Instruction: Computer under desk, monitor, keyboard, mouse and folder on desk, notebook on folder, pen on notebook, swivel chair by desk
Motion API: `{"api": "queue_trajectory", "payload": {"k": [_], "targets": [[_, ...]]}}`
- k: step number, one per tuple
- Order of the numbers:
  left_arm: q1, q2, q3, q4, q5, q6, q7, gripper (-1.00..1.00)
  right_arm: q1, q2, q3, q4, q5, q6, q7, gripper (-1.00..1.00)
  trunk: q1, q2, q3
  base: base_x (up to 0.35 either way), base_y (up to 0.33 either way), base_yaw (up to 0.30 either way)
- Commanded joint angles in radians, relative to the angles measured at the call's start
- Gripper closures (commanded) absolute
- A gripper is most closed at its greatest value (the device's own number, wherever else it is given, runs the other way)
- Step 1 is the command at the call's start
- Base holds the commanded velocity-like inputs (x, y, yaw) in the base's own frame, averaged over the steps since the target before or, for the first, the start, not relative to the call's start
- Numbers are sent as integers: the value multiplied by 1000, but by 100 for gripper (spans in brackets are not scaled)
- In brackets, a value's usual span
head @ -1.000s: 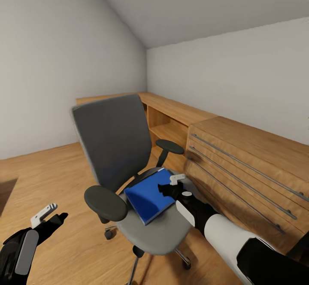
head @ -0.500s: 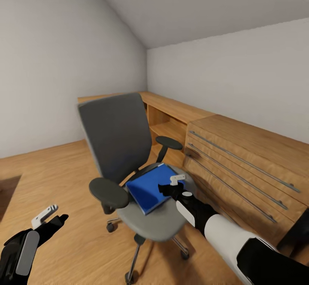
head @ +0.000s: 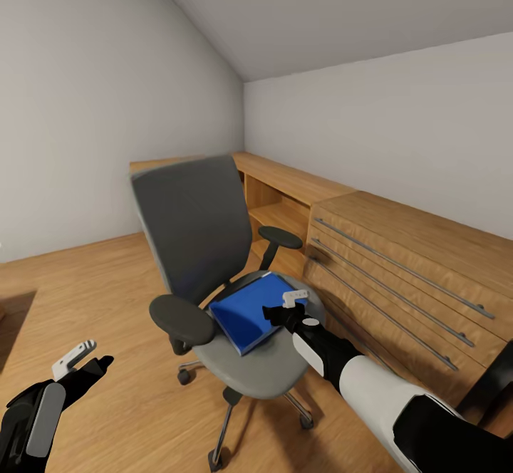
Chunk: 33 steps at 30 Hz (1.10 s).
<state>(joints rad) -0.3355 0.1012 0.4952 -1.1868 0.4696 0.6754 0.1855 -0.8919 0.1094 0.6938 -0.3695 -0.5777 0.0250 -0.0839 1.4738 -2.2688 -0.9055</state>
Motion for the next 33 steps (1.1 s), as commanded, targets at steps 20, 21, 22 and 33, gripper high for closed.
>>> {"api": "queue_trajectory", "payload": {"k": [20, 21, 22, 33], "targets": [[0, 0, 0, 0, 12, 4, 9, -100, -1, -3, 10, -9, -7, -3, -2, -100, -42, 77, 34, 0, 0, 0], [0, 0, 0, 0, 12, 4, 9, -100, -1, -3, 10, -9, -7, -3, -2, -100, -42, 77, 34, 0, 0, 0], [0, 0, 0, 0, 12, 4, 9, -100, -1, -2, 10, -9, -7, -3, -1, -100, -42, 77, 34, 0, 0, 0], [0, 0, 0, 0, 11, 4, 8, -100, -1, 0, 20, -11, -7, -3, -1, -100, -42, 77, 34, 53, 0, 0]]}}
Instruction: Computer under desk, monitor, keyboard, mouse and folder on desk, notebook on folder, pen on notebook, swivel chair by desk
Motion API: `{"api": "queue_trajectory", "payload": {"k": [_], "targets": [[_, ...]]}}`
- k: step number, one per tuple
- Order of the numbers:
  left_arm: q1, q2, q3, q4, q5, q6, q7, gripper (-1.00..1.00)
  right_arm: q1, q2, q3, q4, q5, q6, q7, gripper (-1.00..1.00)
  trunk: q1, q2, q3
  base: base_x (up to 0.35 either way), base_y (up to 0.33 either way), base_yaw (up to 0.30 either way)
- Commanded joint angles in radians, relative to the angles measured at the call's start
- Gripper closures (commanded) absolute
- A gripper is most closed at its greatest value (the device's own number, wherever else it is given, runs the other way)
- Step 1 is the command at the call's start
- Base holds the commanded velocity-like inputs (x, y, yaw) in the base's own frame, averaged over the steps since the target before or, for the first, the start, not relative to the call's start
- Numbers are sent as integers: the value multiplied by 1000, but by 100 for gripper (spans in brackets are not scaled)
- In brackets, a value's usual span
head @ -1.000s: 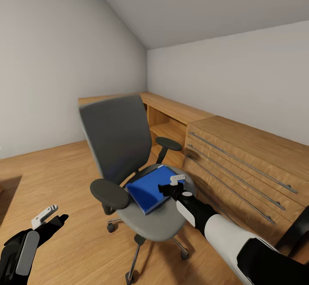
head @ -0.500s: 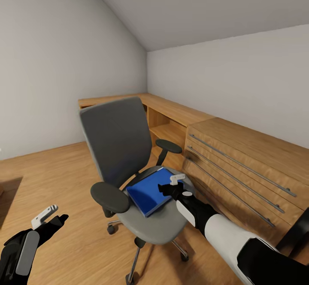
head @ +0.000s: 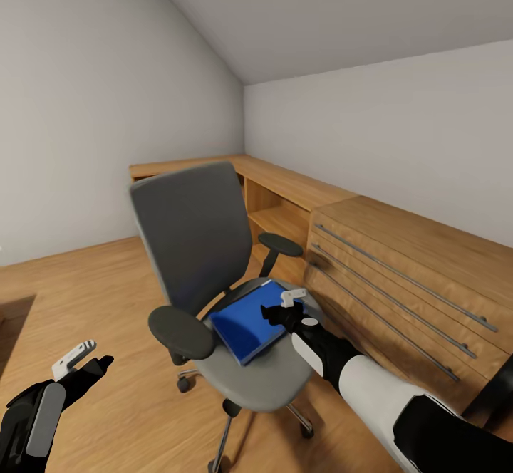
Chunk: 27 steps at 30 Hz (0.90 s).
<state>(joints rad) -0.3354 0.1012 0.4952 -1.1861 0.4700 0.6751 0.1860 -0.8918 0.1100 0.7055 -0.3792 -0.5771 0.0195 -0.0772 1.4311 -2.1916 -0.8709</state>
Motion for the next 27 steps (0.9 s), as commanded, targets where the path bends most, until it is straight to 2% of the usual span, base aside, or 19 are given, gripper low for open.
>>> {"api": "queue_trajectory", "payload": {"k": [1, 10, 24, 27], "targets": [[-1, 0, 0, -1, 11, 4, 8, -100, -1, 0, 9, -2, -7, 2, -8, -100, 0, 0, -1, 234, 0, 0], [-1, 1, 0, -1, 11, 5, 7, -100, -1, 4, 12, -6, -8, 2, -12, -100, 0, 0, -1, 197, 0, 13], [-1, 1, -6, -27, 12, 13, 7, -100, -1, 4, 13, -4, -9, 2, -13, -100, 0, 0, -1, 12, 0, 233], [-1, 1, -7, -37, 12, 13, 8, -100, -1, 4, 12, -4, -8, 2, -12, -100, 12, -21, -10, 1, 0, 109]]}}
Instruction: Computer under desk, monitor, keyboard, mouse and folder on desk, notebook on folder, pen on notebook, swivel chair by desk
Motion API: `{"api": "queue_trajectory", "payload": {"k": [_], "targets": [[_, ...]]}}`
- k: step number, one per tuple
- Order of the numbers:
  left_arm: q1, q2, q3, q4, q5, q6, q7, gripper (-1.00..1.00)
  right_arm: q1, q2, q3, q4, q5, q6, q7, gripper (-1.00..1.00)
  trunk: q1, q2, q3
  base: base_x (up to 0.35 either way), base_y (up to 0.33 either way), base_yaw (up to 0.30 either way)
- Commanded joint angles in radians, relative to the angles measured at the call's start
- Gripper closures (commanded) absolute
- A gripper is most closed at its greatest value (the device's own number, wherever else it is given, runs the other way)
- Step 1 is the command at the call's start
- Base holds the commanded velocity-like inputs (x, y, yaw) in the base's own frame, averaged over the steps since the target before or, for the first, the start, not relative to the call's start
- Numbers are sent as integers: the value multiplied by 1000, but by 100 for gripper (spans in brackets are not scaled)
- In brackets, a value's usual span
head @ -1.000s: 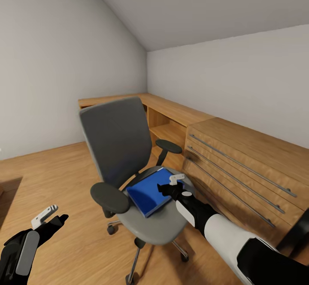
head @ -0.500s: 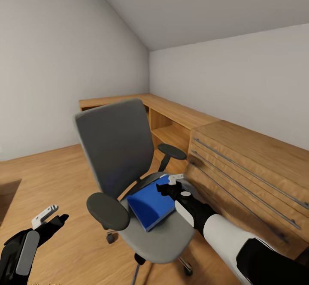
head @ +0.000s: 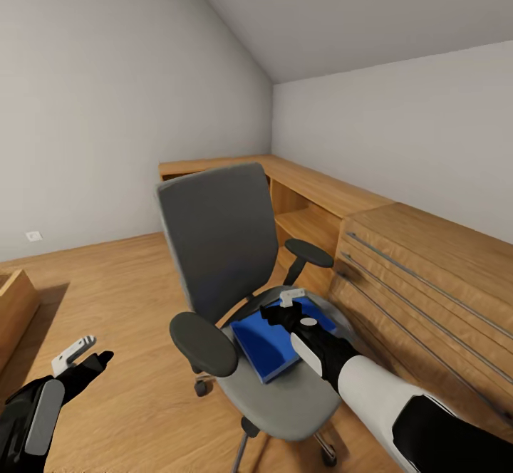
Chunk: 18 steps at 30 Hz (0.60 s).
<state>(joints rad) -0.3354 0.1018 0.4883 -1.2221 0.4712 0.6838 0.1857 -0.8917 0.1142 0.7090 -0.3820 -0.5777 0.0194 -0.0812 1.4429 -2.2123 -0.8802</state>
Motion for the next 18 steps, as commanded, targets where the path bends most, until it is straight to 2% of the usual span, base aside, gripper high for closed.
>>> {"api": "queue_trajectory", "payload": {"k": [1, 8, 18], "targets": [[-1, 0, 0, -5, 10, 4, 8, -100, -1, -1, 8, -2, -7, 2, -8, -100, 4, -8, -4, 0, 0, 37], [-1, 0, 0, -8, 10, 4, 9, -100, -1, -2, 7, 1, -7, 1, -3, -100, 31, -57, -26, 0, 0, 13], [-1, -1, 0, -8, 10, 5, 9, -100, -1, -5, 6, 2, -7, 0, -2, -100, 31, -57, -26, 0, 0, 1]]}}
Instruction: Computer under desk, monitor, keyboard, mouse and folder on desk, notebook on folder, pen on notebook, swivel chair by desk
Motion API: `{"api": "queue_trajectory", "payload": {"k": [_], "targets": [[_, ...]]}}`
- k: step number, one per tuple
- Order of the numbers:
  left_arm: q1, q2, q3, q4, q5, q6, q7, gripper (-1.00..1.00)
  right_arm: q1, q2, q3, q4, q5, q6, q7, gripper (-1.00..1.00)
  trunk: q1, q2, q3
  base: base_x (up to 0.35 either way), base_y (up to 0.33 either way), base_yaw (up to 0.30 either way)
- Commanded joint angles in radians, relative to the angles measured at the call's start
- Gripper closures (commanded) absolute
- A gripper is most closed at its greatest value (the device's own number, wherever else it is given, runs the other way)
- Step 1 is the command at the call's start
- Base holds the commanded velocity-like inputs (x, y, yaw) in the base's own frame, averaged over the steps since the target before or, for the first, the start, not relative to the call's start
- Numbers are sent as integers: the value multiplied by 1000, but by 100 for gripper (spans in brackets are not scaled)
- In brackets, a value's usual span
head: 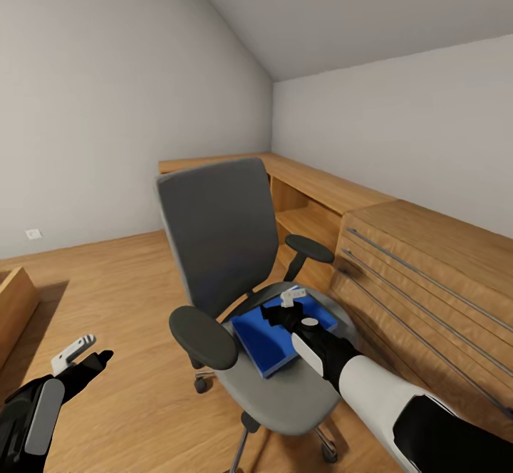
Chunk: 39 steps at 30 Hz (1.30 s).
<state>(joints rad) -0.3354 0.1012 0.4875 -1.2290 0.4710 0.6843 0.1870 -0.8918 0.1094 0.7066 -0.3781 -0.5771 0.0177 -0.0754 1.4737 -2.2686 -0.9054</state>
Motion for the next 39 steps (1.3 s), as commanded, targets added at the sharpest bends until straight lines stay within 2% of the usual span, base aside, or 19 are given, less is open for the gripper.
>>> {"api": "queue_trajectory", "payload": {"k": [1, 17, 39], "targets": [[-1, 0, 0, -1, 11, 4, 8, -100, -1, -1, 8, -1, -7, 2, -8, -100, 4, -7, -4, 0, 0, 0], [-1, 0, 0, -2, 11, 3, 8, -100, -1, -2, 8, 3, -7, 1, -13, -100, 65, -119, -54, 0, 0, 0], [-1, 0, 0, 5, 9, 2, 8, -100, -1, -2, 7, 5, -7, 1, -14, -100, 65, -119, -54, 0, 0, 0]]}}
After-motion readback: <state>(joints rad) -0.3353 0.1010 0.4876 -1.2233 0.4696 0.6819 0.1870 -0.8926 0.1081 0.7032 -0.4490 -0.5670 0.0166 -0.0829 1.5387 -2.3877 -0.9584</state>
